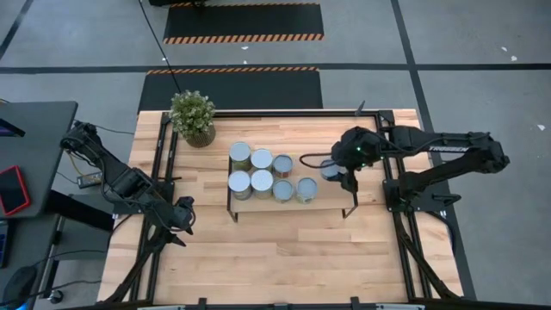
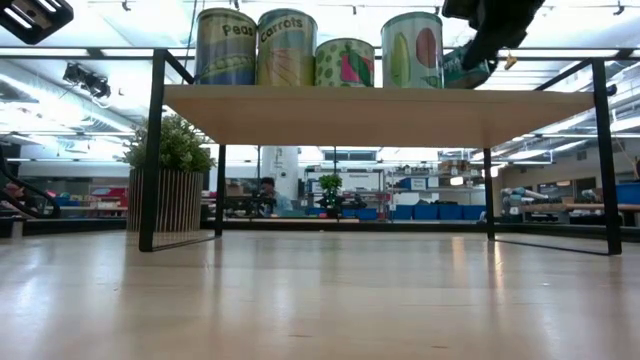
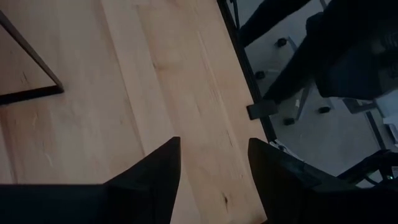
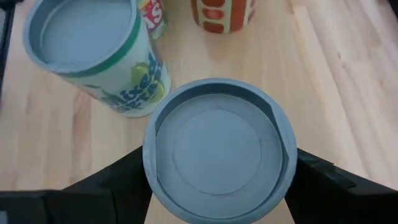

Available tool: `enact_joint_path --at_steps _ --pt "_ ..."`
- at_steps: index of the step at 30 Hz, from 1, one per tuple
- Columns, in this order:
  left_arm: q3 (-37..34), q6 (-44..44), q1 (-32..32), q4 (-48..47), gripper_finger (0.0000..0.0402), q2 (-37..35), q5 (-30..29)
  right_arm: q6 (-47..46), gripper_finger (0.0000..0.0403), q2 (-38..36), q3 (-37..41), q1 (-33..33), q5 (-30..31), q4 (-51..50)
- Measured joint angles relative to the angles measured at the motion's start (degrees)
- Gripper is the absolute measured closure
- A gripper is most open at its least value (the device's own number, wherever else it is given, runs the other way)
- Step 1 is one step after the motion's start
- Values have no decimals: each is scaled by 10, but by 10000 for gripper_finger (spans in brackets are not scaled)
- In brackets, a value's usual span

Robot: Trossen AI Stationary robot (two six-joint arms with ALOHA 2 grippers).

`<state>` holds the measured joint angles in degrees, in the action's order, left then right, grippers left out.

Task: Pick and place cans onto a shelf
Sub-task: Put the canned tuna on the shelf

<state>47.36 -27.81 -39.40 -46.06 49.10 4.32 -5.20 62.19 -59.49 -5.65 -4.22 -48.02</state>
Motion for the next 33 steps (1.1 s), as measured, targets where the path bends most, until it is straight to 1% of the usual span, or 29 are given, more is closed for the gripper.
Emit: enact_joint_path --at_steps 3,10,14,20,25,33 --pt "0 0 0 0 209 0 0 44 105 0 0 -7 -7 7" --pt "0 0 0 0 209 0 0 125 105 20 0 -32 -35 64" --pt "0 0 0 0 209 0 0 147 105 40 0 -56 -73 88" --pt "0 0 0 0 208 0 0 169 105 75 0 -72 -104 109" --pt "0 0 0 0 208 0 0 195 105 99 0 -74 -107 117" --pt "0 0 0 1 209 0 0 232 99 114 0 -81 -108 147"
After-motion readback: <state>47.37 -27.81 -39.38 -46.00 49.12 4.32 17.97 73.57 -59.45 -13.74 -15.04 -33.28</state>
